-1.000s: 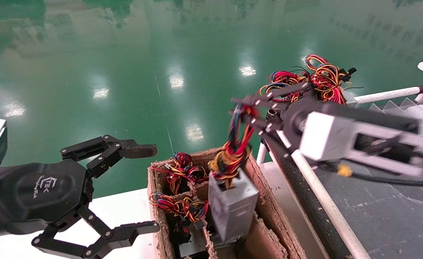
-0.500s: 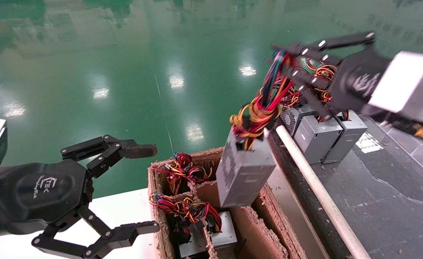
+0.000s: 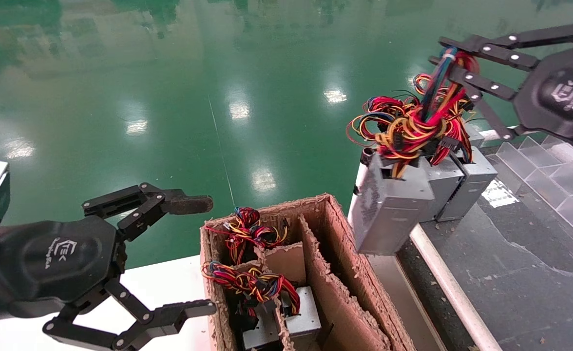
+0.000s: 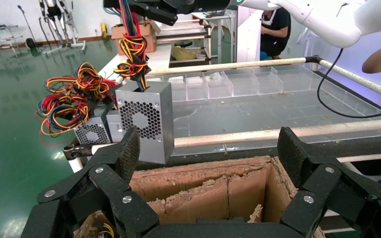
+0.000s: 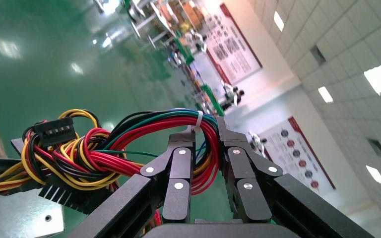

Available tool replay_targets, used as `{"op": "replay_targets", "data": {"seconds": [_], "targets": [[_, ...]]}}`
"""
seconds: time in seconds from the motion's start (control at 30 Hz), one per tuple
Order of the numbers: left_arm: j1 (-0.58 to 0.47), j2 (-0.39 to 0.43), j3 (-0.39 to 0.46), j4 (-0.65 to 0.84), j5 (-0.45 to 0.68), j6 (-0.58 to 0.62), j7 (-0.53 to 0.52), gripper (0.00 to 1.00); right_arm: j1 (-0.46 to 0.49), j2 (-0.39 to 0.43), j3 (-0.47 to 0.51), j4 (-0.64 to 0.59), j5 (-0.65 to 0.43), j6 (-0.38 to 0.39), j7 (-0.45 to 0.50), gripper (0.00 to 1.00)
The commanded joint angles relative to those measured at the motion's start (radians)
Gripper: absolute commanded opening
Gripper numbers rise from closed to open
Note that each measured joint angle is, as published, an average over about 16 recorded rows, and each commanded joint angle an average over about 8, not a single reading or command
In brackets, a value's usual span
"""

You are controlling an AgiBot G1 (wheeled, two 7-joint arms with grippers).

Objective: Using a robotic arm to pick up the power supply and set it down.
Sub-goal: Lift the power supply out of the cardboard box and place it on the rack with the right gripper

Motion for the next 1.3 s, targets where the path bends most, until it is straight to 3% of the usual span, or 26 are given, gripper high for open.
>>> {"op": "replay_targets", "data": {"seconds": [0.03,0.9,1.3], "targets": [[0.0,0.0,0.0,0.0,0.0,0.0,0.0,1.0,-0.01,0.013,0.009,-0.007,-0.002,0.006,-0.004,0.0],[0.0,0.0,0.0,0.0,0.0,0.0,0.0,1.0,-0.145,0.123,0.151,-0.212,0.025,0.024,-0.16,0.0],[0.0,0.0,0.001,0.0,0.0,0.0,0.0,1.0,-0.079,0.083,0.115,-0.402,-0.065,0.096,-0.246,0.0]]}}
